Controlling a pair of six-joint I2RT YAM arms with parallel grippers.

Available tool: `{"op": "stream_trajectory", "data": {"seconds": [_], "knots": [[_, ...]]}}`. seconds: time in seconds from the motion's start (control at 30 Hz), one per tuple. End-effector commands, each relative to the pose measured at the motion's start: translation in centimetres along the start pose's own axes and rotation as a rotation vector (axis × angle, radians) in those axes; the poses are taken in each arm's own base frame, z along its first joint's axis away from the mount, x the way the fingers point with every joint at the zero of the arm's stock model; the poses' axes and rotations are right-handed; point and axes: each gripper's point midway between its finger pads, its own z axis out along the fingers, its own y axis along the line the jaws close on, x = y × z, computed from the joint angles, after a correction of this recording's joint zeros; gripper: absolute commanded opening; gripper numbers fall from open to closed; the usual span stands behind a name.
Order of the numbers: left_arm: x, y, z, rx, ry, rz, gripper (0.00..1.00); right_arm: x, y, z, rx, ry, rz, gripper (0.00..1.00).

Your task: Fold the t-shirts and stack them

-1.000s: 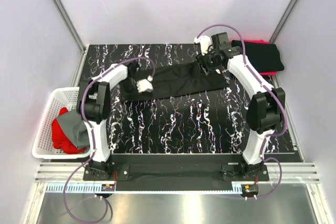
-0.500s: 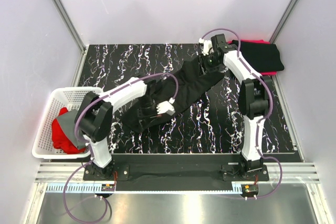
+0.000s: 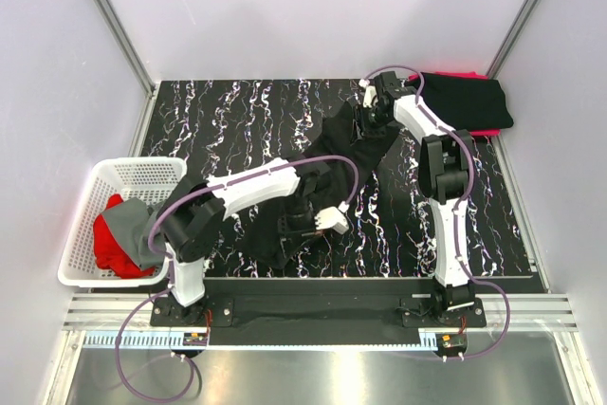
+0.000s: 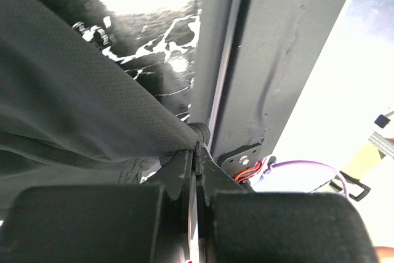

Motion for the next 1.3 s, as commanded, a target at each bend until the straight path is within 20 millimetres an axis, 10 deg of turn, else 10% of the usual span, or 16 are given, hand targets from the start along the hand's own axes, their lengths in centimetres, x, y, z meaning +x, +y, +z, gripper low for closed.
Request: {"op": "stream_trajectory", "data": {"seconds": [0.0,0.43,0.9,1.07,1.27], "knots": [[-1.4,-2.2,-0.6,0.044,-0.023,0.012,0.02,-1.8,0.8,0.9,-0.024,-0.042,0.043,0.50],[-7.8,-1.2,-0.7,0.027,-0.050,0.107,0.03,-3.7,3.0,6.1,-0.103,-0.061,0.081,0.53],[-14.7,2.8,0.4,0.005,-0.124,0.148,0.18,-13.0,3.9,8.6,-0.289,-0.342,0.168,0.56],[-19.1,1.6,-2.8,0.009,-0.287,0.174,0.39,-14.9,5.8,6.6,-0.378,-0.402,0.119,0.59],[-21.3,-2.4,-15.1,-0.089,-0.664,0.181,0.68,-20.2,8.6,-6.1,-0.403,-0.582,0.000,0.65]]}}
